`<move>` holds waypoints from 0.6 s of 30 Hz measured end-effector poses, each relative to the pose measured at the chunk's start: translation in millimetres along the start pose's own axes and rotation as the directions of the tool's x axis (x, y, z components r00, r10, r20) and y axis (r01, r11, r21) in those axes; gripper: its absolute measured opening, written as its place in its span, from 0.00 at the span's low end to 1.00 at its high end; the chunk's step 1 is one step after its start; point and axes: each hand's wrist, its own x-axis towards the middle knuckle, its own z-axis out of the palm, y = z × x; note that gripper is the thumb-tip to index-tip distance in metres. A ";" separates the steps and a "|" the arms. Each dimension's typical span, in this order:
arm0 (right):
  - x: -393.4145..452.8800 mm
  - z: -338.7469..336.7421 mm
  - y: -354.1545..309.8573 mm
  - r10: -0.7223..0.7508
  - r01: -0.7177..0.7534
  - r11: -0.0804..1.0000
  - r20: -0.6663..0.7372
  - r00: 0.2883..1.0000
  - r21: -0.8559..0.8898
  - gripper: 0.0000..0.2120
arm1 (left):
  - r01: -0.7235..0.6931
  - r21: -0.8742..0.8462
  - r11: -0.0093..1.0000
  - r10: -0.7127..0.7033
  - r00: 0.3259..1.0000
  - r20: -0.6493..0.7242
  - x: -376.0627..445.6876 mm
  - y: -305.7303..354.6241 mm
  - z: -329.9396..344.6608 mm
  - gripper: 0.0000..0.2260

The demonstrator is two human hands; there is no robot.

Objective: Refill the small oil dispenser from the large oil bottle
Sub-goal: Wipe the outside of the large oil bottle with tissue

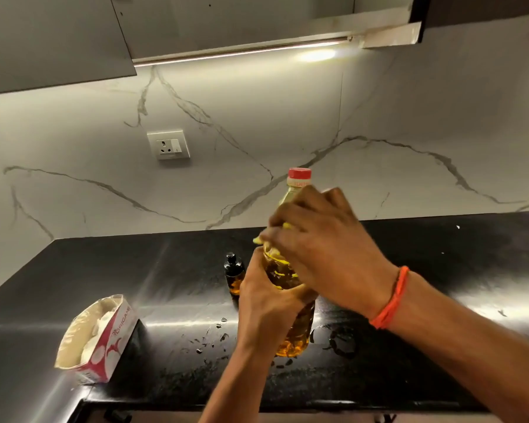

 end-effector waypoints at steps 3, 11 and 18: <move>-5.7 2.5 8.9 0.152 -0.117 0.980 -0.224 0.963 0.159 0.13 | 0.028 -0.039 0.999 -0.028 1.000 -0.004 2.1 2.4 -4.2 0.26; -8.4 22.6 19.6 0.643 -0.342 0.494 -0.071 0.763 0.799 0.07 | 0.117 -0.158 0.980 -0.115 0.993 0.022 2.1 15.8 -10.9 0.26; -17.4 50.3 24.7 0.604 -0.374 0.039 0.276 0.748 0.927 0.14 | 0.120 -0.213 0.970 -0.127 0.992 -0.020 16.1 31.7 -18.6 0.32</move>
